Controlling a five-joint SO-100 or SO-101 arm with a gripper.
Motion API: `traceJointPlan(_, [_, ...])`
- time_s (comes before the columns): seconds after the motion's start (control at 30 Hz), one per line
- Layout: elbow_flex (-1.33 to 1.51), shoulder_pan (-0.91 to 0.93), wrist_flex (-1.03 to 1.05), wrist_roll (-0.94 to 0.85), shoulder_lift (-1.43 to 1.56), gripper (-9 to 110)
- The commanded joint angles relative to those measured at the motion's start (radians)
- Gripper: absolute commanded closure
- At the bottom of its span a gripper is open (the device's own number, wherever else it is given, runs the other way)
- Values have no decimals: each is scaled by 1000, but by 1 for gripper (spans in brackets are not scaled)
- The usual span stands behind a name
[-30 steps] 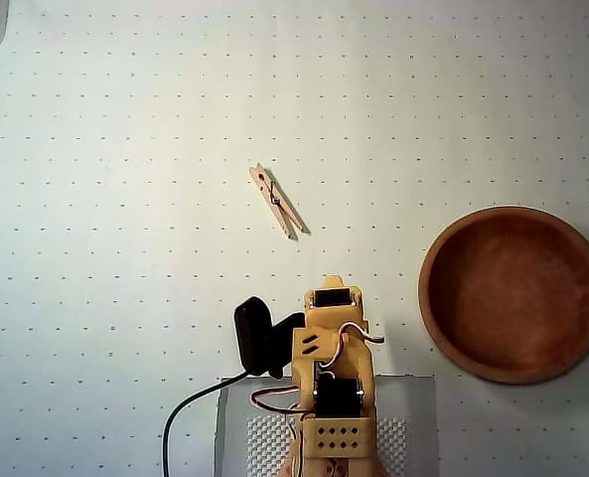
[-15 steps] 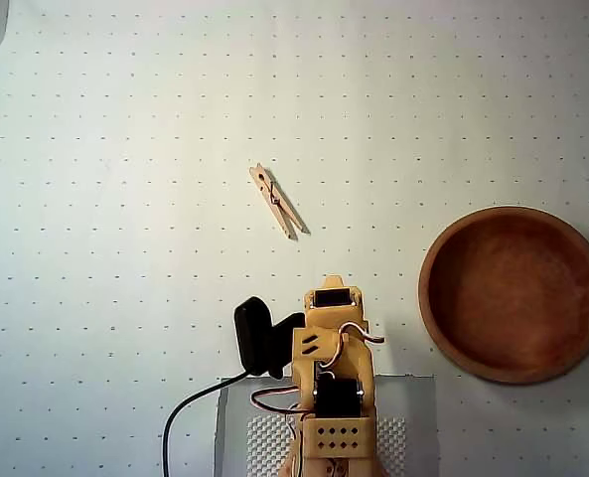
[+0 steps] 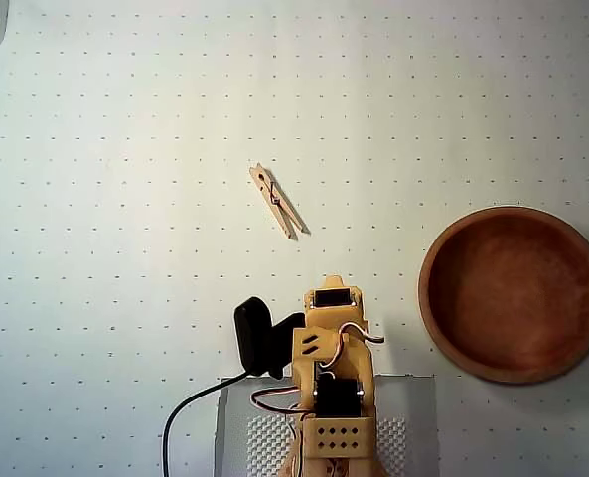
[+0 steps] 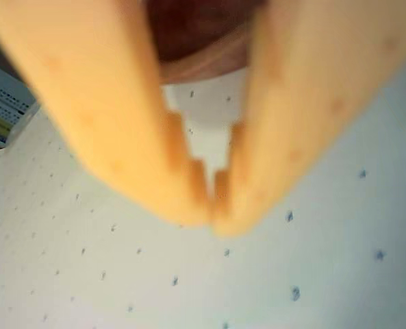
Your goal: Grasp a clothespin and put it in the bowl.
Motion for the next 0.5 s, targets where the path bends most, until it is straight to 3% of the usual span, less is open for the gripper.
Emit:
traceJointPlan(0.0, [-97,14,14,2,3,105])
traceJointPlan(0.13, [-213,6,94,-23,3,105])
traceJointPlan(0.33, [-399,3,164,-198,-12,105])
traceJointPlan(0.47, [-548,11,163,-288,-161,105])
